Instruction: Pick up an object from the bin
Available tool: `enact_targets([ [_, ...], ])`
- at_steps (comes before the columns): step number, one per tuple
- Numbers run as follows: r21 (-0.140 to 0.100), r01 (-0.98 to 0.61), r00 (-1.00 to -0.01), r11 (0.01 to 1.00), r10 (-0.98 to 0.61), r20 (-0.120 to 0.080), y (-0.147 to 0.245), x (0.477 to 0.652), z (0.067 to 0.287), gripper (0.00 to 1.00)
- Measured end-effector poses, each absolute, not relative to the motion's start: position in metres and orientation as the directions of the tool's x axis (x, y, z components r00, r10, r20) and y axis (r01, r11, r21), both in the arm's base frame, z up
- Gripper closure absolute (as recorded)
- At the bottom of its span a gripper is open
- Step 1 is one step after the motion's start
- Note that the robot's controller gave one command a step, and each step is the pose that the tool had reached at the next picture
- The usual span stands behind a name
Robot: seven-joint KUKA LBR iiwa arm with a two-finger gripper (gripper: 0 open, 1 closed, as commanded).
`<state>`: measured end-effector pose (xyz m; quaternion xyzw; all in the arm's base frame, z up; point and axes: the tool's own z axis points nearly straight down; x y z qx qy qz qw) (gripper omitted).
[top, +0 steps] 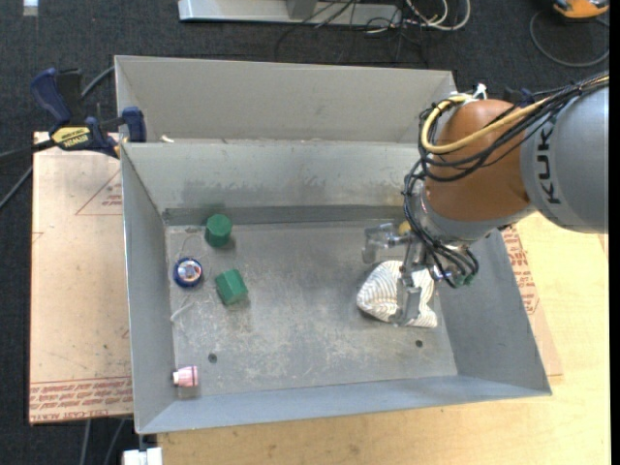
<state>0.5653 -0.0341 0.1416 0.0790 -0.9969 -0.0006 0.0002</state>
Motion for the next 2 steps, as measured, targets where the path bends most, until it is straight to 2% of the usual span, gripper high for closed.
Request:
enact_targets([
  [1,0.002,-0.167,-0.986,0.986,-0.167,-0.002,-0.0395,0.531,0.1236,1.0],
  [2,0.002,-0.166,-0.986,0.986,-0.166,-0.002,-0.0397,0.531,0.1236,0.0],
])
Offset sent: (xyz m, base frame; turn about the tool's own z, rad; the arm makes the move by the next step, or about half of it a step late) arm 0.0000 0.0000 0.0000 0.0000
